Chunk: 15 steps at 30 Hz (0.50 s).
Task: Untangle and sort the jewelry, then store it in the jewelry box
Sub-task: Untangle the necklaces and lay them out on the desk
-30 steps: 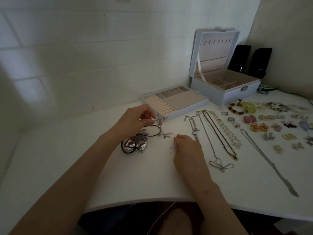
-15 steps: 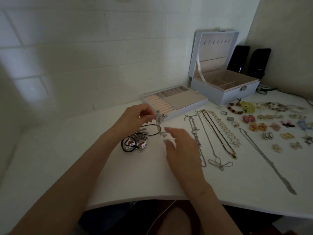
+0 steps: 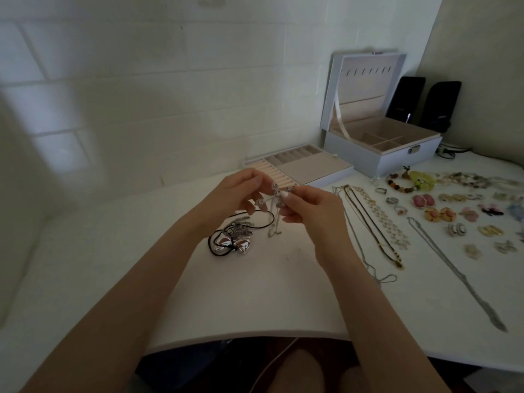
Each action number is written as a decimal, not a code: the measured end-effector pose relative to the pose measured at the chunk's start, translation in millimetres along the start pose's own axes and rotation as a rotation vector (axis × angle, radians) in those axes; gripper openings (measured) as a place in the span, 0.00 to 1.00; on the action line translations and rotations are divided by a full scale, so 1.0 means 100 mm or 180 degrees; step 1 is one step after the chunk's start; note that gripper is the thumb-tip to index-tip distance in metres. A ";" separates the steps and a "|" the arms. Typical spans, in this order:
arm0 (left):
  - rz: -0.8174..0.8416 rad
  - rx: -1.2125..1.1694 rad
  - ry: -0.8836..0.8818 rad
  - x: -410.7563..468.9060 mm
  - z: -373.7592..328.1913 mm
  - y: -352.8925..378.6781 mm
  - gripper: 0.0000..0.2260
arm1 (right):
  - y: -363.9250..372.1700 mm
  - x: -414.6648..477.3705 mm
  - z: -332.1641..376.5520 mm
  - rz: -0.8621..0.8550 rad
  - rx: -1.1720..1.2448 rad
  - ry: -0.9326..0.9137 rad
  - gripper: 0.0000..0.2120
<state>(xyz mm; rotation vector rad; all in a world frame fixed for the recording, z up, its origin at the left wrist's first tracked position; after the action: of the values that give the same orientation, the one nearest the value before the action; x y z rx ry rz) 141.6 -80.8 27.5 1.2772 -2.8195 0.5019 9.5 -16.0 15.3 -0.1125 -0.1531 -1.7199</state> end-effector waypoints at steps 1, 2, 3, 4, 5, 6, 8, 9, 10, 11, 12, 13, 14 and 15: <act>0.0091 -0.0129 -0.0031 0.00 0.02 0.01 0.09 | -0.01 0.00 0.01 0.0002 -0.0021 -0.0001 0.04; 0.0198 -0.0154 -0.0042 0.00 0.02 0.03 0.08 | -0.01 0.01 0.02 -0.0006 -0.0052 -0.0013 0.04; 0.0315 -0.0114 -0.0035 -0.01 0.03 0.05 0.07 | -0.02 0.01 0.03 -0.0025 -0.0071 -0.0036 0.04; 0.0436 -0.0060 -0.0006 -0.02 0.02 0.08 0.07 | -0.03 0.02 0.04 -0.0050 -0.0080 -0.0060 0.04; 0.0532 -0.0008 0.0035 -0.02 0.02 0.10 0.08 | -0.03 0.02 0.05 -0.0063 -0.0065 -0.0070 0.04; 0.0603 0.0023 0.0082 -0.03 0.01 0.12 0.09 | -0.04 0.03 0.05 -0.0059 -0.0035 -0.0065 0.05; 0.0617 0.0030 0.0116 -0.03 -0.01 0.13 0.09 | -0.03 0.05 0.05 -0.0030 0.0045 -0.0029 0.05; 0.0550 0.0023 0.0109 -0.02 0.00 0.12 0.08 | -0.03 0.05 0.05 -0.0017 0.0068 -0.0002 0.05; 0.0451 0.0039 0.0117 -0.02 -0.01 0.10 0.08 | -0.02 0.06 0.04 -0.0009 0.0070 0.0027 0.05; 0.0325 0.0094 0.0142 -0.02 -0.01 0.08 0.08 | -0.02 0.06 0.04 -0.0008 0.0071 0.0052 0.05; 0.0195 0.0184 0.0171 -0.02 -0.01 0.04 0.08 | -0.02 0.06 0.03 -0.0014 0.0086 0.0070 0.05; 0.0080 0.0301 0.0196 -0.02 -0.02 0.01 0.08 | -0.02 0.07 0.02 -0.0025 0.0118 0.0083 0.05; 0.0001 0.0410 0.0216 -0.02 -0.04 -0.02 0.08 | -0.02 0.07 0.01 -0.0032 0.0152 0.0100 0.05; -0.0058 0.0481 0.0233 -0.02 -0.05 -0.04 0.07 | -0.02 0.07 0.00 -0.0030 0.0167 0.0122 0.05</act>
<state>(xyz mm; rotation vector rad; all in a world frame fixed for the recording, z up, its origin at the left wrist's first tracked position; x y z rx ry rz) 145.0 -79.9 32.9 1.2778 -2.7534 0.7578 6.5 -22.9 16.9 -0.0400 -0.1703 -1.7251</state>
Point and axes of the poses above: each hand's wrist, its own x-axis towards the middle knuckle, its own y-axis out of the palm, z = x × y, the point moved 7 cm from there along x, towards the middle knuckle, and after that the axes turned 10 degrees about z, right-handed, at the moved point
